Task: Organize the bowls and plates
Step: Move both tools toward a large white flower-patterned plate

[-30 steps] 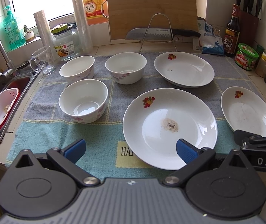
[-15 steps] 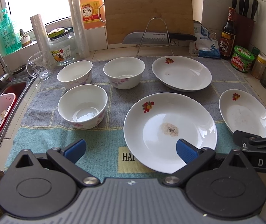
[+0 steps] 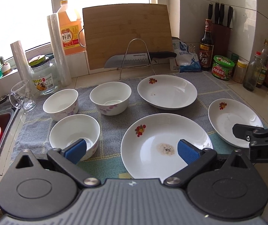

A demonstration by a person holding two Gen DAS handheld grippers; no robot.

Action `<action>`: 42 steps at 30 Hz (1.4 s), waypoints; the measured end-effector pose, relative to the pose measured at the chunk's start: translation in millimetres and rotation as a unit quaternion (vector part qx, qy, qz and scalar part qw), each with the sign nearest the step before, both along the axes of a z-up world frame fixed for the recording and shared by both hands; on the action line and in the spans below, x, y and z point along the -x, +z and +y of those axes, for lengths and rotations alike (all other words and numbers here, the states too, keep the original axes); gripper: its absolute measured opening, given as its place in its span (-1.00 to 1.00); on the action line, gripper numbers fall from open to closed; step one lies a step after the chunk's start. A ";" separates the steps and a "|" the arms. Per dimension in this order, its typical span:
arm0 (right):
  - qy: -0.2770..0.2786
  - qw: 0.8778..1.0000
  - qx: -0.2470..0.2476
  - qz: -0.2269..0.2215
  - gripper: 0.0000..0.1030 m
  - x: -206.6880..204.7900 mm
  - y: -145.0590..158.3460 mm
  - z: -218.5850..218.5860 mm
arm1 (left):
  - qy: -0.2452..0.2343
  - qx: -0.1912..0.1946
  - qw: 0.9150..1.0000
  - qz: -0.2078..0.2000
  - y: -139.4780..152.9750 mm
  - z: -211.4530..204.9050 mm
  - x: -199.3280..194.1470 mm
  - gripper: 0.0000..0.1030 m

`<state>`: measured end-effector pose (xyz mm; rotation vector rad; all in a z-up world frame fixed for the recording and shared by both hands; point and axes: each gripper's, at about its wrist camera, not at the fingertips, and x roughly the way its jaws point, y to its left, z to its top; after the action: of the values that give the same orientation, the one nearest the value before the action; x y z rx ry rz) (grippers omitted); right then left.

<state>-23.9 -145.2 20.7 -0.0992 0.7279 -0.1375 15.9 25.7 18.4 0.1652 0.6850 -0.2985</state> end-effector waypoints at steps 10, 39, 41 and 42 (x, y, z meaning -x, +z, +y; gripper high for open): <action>-0.047 0.999 0.007 -0.019 1.00 27.0 -9.7 -14.1 | -0.096 0.030 0.995 0.015 4.6 4.0 -13.9 0.99; -0.011 0.997 -0.060 0.049 1.00 4.2 -106.9 -121.3 | -0.173 -0.032 0.984 0.016 -3.5 -107.1 -66.6 0.99; -0.003 0.997 -0.065 0.052 1.00 1.3 -111.3 -124.0 | -0.186 -0.036 0.982 0.022 -3.9 -116.3 -71.3 0.99; 0.003 0.996 -0.066 0.054 1.00 -0.5 -113.6 -124.6 | -0.196 -0.037 0.980 0.027 -3.3 -122.8 -74.4 0.99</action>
<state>-23.4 -269.8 -92.9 0.0174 0.8426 -0.0781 90.3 -97.0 15.2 0.3654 0.7158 -0.6575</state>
